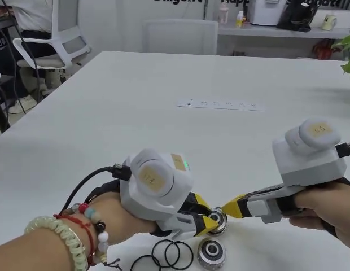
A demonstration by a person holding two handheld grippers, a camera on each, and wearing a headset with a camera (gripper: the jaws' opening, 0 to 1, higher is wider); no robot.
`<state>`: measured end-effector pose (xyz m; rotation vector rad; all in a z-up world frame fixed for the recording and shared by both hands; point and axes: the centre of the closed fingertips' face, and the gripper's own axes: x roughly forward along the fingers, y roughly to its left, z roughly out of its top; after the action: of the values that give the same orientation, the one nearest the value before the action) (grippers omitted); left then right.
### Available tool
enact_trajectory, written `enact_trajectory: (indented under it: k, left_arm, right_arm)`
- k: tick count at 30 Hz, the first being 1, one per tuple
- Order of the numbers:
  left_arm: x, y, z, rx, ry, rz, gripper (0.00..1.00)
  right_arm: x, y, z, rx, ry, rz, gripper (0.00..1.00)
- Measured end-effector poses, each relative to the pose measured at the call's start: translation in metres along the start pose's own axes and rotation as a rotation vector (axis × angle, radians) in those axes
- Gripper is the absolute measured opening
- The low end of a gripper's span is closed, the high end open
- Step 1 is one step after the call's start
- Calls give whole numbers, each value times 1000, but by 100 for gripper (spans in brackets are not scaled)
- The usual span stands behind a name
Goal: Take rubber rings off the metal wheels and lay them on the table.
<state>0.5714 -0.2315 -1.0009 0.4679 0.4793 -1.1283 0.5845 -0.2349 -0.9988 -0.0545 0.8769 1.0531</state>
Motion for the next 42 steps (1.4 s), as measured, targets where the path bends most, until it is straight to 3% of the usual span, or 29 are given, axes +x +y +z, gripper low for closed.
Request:
enact_trajectory:
  k: [25, 26, 27, 28, 29, 30, 31, 33, 42]
  left_arm:
    - [-2, 3, -1, 0, 15, 7, 13]
    - [-1, 3, -2, -2, 22, 12, 13]
    - [-2, 4, -3, -19, 23, 15, 13]
    - [-2, 4, -2, -30, 12, 10, 13]
    - [-1, 5, -2, -25, 12, 12, 13]
    - [-2, 6, -2, -27, 10, 23, 13]
    - [-2, 6, -3, -36, 9, 21, 13]
    - [-2, 6, -3, -30, 6, 22, 13]
    - [0, 6, -2, -64, -2, 32, 14]
  right_arm:
    - [0, 18, 6, 1, -8, 59, 0]
    - [0, 21, 6, 4, -12, 75, 0]
    - [0, 24, 13, 11, -50, 86, 0]
    - [-3, 32, 22, 46, -85, 135, 0]
    - [-6, 33, 30, 85, -114, 144, 0]
    - [-6, 20, 18, 61, -40, 78, 0]
    - [-4, 17, 17, -23, -53, 59, 0]
    - [-4, 17, 18, 21, -59, 80, 0]
    - [1, 15, 12, -1, -26, 47, 0]
